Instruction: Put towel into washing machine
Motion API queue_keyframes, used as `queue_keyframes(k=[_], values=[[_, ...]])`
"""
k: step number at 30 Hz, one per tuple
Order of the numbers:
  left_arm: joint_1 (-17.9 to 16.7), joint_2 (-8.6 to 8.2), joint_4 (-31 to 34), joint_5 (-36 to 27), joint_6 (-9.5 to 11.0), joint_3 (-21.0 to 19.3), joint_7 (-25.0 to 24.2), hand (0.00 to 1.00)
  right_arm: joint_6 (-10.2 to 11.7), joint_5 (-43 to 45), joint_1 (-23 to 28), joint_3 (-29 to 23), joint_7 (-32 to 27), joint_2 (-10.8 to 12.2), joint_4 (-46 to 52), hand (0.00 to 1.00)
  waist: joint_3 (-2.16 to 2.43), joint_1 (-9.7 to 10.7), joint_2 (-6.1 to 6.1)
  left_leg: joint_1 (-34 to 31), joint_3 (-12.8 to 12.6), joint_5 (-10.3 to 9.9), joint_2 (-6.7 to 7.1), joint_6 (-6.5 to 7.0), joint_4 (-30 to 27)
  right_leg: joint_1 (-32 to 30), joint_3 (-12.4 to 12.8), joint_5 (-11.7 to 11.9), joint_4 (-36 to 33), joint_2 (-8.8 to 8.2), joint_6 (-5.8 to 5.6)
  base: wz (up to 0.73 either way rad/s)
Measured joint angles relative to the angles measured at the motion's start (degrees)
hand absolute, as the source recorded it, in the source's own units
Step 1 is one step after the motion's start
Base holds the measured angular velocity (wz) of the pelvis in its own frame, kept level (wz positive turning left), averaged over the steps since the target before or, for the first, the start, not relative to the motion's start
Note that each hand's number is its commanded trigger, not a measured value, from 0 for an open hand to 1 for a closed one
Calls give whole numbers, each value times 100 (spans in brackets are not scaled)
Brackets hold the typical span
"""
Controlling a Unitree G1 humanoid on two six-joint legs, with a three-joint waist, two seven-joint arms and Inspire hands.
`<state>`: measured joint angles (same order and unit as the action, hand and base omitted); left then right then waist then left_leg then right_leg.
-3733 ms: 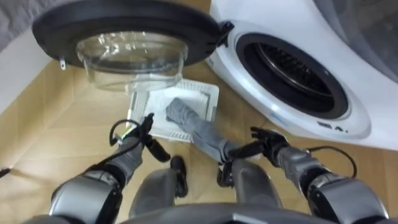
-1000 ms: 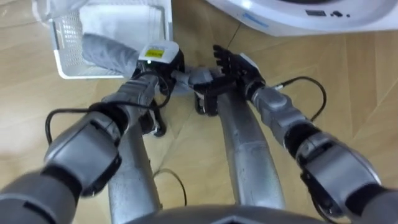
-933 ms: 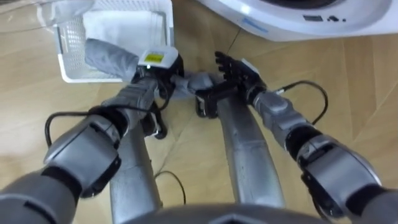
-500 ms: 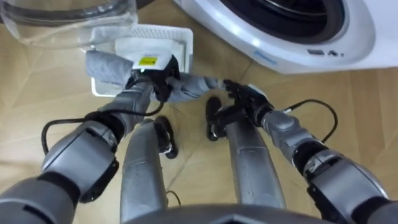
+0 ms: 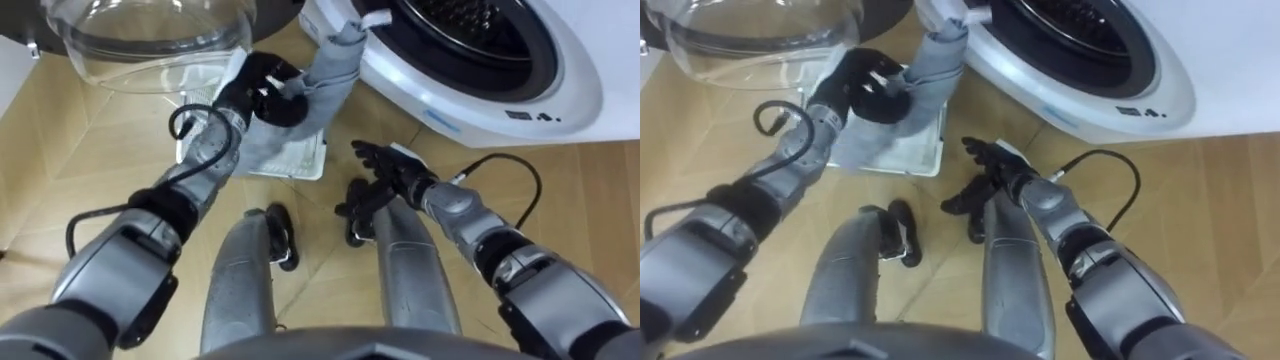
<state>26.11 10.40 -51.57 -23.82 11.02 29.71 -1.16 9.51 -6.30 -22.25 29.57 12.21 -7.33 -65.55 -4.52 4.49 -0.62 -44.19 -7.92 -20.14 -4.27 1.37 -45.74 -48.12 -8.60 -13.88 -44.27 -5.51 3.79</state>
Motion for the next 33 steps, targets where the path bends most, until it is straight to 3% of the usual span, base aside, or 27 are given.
queue_keyframes(k=[3, 4, 6, 11, 17, 22, 29, 30, 32, 33], values=[[-186, -89, 53, -1225, -77, 119, -827, 100, -91, 30, 149, -73, 118, 7, 91, 0, 59, -2, 1, 80, 37, 20, 8, 10, 10, 139, -61, 6, 60, -10, -11, 8], [-239, -126, 52, -1596, -161, 180, -1084, 100, -94, 45, 222, -136, 128, 9, 103, 0, 105, 5, 0, 108, 71, 23, 17, 12, 15, 197, -106, 7, 81, -22, -14, 12], [-358, -209, 53, -1897, -263, 205, -1438, 100, -159, 139, 313, -237, 187, 46, 138, 0, 179, -6, 0, 197, 84, 26, 0, 16, 44, 309, -122, 34, 154, 0, -27, 4], [-621, -192, 88, -2346, -569, 220, -2271, 100, -348, 264, 370, -381, 310, 73, 141, 0, 256, -14, -22, 499, 81, 114, -3, 20, 275, 629, -110, 168, 426, 49, -43, -3], [-648, -219, 98, -2885, -946, 226, -2687, 100, -601, 260, 398, -392, 297, 63, 200, 0, 256, -86, -24, 486, 79, 156, -1, 21, 304, 624, -139, 226, 468, 47, -26, 0], [-647, -416, 99, -2962, -1202, 269, -2740, 100, -876, 269, 428, -402, 251, 30, 292, 0, 257, -185, -28, 488, 63, 159, -4, 14, 315, 625, -151, 218, 461, 50, -21, 0], [-647, -468, 102, -3070, -1287, 314, -2885, 100, -1050, 268, 412, -506, 116, 57, 311, 0, 254, -222, -30, 489, 84, 159, -3, 13, 300, 628, -169, 212, 446, 42, -16, 0], [-646, -500, 108, -3075, -1295, 304, -2890, 100, -1065, 268, 412, -520, 75, 64, 312, 23, 253, -275, -28, 489, 85, 159, -2, 13, 300, 624, -156, 212, 446, 41, -15, 0], [-648, -520, 231, -3098, -1314, 305, -2890, 100, -1073, 268, 418, -619, 43, 71, 315, 100, 251, -333, -28, 469, 84, 159, -3, 13, 301, 599, -148, 213, 450, 44, -14, 0], [-648, -520, 321, -3154, -1315, 290, -2890, 100, -1071, 267, 414, -682, 44, 72, 337, 100, 250, -349, -30, 449, 86, 159, -2, 12, 300, 580, -148, 214, 450, 45, -13, 0]])
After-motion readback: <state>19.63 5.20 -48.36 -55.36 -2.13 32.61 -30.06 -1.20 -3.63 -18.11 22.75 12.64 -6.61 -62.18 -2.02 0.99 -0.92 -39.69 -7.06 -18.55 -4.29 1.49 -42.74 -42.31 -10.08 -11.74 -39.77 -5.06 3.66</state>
